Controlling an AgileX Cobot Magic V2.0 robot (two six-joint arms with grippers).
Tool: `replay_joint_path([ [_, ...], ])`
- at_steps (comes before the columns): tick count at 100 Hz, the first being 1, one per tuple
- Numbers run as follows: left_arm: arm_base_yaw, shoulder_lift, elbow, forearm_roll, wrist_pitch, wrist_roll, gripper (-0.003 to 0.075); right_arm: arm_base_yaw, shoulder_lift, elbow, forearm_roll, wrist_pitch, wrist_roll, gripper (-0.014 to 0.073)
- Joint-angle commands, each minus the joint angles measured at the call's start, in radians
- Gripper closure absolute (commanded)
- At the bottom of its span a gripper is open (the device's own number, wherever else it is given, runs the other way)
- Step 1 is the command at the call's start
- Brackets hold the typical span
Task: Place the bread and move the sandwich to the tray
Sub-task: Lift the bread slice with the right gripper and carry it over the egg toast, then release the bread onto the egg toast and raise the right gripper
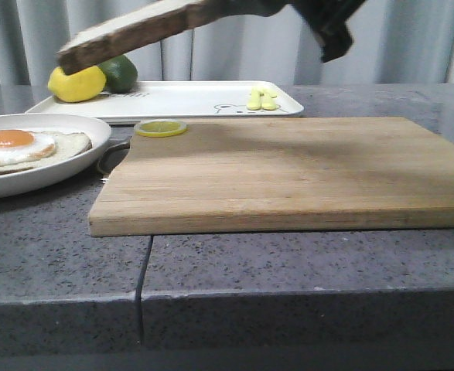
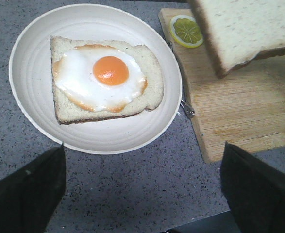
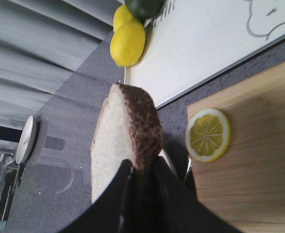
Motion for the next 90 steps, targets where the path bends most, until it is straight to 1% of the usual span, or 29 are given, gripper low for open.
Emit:
replay_joint_path([
  [1, -0.006, 0.001, -0.032, -0.036, -0.054, 0.0, 0.0121, 0.049, 0.017, -0.09, 0.023, -0.007, -0.007, 0.0652],
  [18, -0.005, 0.001, -0.032, -0.036, -0.054, 0.0, 0.0121, 0.129, 0.131, -0.196, 0.045, -0.045, -0.005, 0.0652],
  [41, -0.005, 0.001, -0.032, -0.036, -0.054, 0.0, 0.0121, 0.183, 0.257, -0.301, 0.056, -0.054, 0.018, 0.0652],
  [77, -0.006, 0.001, -0.032, -0.036, -0.054, 0.0, 0.0121, 0.193, 0.319, -0.305, 0.056, -0.055, 0.021, 0.0645],
  [84, -0.006, 0.001, -0.032, -0.036, -0.054, 0.0, 0.0121, 0.193, 0.327, -0.305, 0.055, -0.055, 0.02, 0.062],
  [90, -0.006, 0.001, -0.032, -0.036, -0.054, 0.0, 0.0121, 0.193, 0.333, -0.305, 0.052, -0.055, 0.018, 0.0576],
])
